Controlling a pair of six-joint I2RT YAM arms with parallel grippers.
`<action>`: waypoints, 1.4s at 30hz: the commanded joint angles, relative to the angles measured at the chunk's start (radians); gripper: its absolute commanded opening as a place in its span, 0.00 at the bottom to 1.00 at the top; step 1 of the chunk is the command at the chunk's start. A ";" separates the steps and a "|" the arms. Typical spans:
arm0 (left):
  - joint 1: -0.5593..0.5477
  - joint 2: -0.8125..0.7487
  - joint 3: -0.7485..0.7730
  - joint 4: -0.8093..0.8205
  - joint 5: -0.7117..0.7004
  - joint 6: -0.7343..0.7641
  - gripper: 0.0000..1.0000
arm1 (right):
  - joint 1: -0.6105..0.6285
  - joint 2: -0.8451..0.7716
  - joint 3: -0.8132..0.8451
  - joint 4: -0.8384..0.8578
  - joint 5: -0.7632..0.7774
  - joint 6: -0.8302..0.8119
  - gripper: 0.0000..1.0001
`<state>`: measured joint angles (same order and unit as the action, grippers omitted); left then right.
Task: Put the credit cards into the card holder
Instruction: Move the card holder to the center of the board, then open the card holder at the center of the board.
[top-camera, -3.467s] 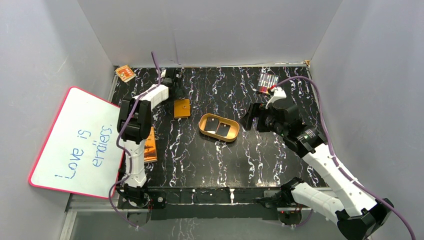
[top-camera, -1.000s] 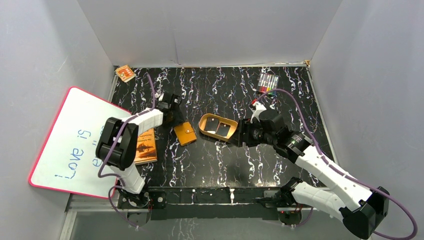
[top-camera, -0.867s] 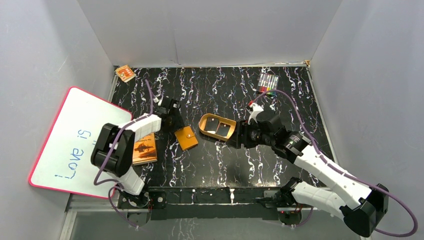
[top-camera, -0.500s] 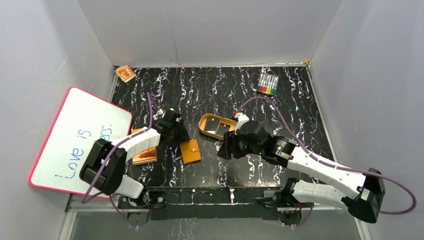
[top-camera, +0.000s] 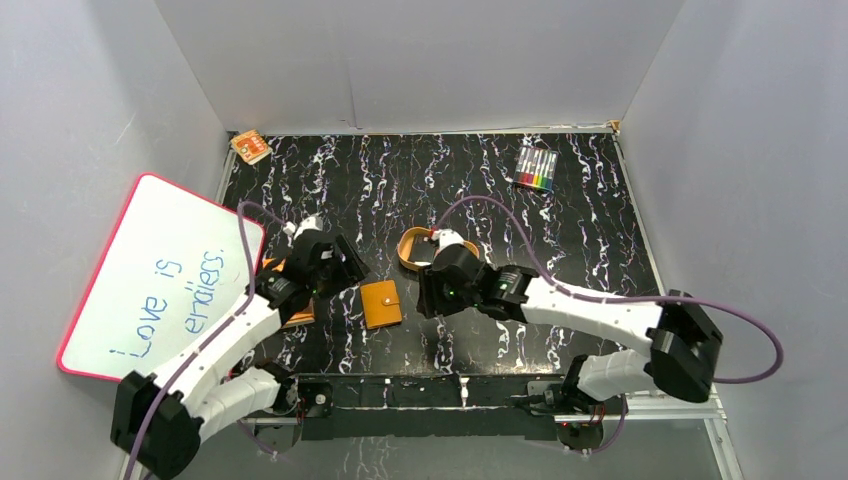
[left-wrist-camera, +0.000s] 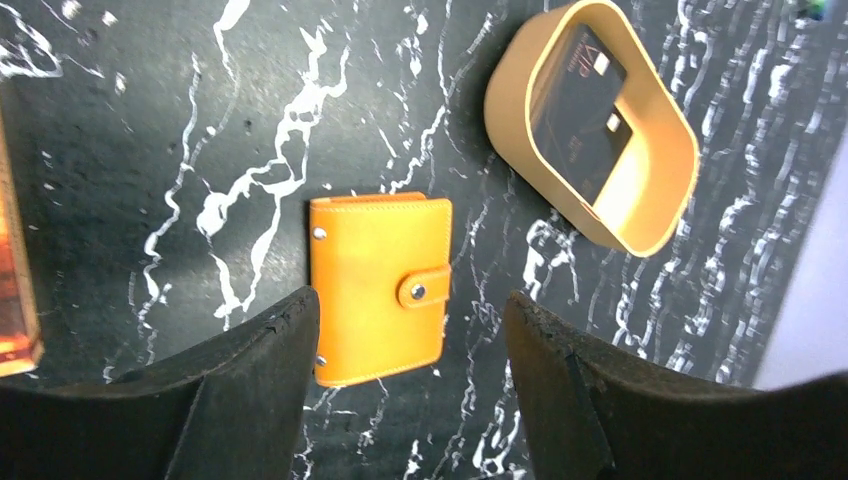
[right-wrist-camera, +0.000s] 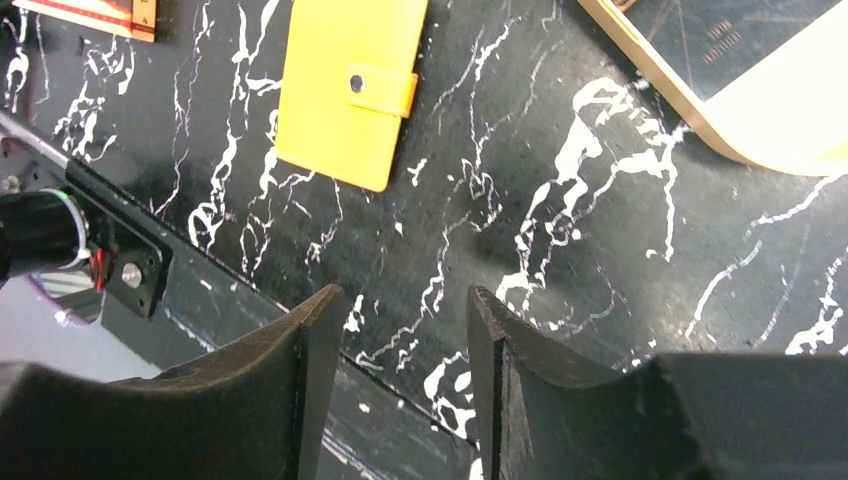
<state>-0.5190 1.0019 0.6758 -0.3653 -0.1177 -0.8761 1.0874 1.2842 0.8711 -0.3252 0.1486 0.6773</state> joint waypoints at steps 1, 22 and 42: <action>0.005 -0.088 -0.129 0.057 0.146 -0.107 0.64 | 0.043 0.087 0.087 0.085 0.095 0.003 0.55; 0.013 -0.084 -0.352 0.300 0.185 -0.226 0.36 | 0.103 0.471 0.400 -0.025 0.222 0.092 0.50; 0.023 0.038 -0.368 0.390 0.170 -0.226 0.05 | 0.103 0.609 0.511 -0.103 0.216 0.074 0.50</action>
<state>-0.5030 1.0351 0.3241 0.0143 0.0673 -1.1011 1.1851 1.8740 1.3087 -0.4023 0.3450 0.7559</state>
